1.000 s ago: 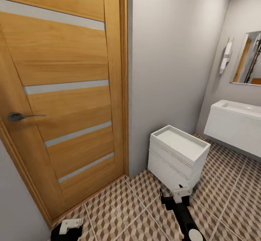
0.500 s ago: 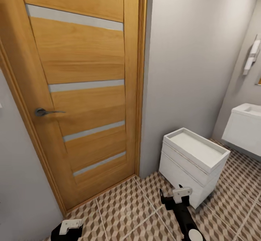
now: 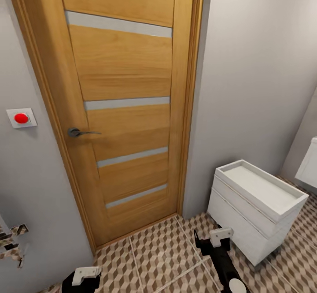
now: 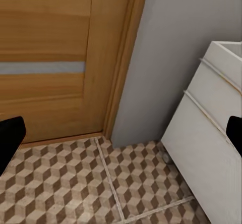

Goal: Take the four mousetraps from the cabinet in the bathroom and place them on the bathroom floor. Make sure all four end up on the same floor surface, and ensure that at least two of them are either under or directly next to the same bathroom sink.

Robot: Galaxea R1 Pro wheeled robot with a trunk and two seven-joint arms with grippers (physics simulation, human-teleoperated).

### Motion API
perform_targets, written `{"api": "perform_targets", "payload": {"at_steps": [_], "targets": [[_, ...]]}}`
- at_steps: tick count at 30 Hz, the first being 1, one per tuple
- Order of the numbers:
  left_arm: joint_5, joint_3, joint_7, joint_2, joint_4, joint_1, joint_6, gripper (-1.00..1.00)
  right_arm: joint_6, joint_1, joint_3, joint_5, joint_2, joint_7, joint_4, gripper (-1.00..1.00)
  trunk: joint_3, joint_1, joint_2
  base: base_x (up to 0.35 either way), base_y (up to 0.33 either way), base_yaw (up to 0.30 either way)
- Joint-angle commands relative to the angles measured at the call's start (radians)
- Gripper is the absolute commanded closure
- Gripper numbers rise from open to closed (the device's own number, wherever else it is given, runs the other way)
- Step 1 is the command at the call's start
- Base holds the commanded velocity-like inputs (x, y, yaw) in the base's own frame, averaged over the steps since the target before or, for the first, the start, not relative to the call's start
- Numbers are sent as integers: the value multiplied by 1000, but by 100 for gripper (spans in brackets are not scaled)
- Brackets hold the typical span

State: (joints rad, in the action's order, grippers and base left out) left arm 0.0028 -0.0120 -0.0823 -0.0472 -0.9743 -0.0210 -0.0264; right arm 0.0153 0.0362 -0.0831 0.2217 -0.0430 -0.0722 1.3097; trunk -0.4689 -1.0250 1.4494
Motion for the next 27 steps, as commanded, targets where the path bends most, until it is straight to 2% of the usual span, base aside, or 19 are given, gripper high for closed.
{"api": "perform_targets", "payload": {"at_steps": [1,13,27], "targets": [[0,1,-4,0,-1,0,-3,-100,2,0,-1,10,0,-6,0,-100,-1,0,1,0,0,247],[0,1,-4,1,0,0,-3,-100,2,0,-1,10,0,-6,-1,-100,-1,0,1,0,0,247],[-1,1,-4,15,11,0,-3,-100,2,1,-1,9,0,-6,0,-100,-1,0,1,0,0,247]]}}
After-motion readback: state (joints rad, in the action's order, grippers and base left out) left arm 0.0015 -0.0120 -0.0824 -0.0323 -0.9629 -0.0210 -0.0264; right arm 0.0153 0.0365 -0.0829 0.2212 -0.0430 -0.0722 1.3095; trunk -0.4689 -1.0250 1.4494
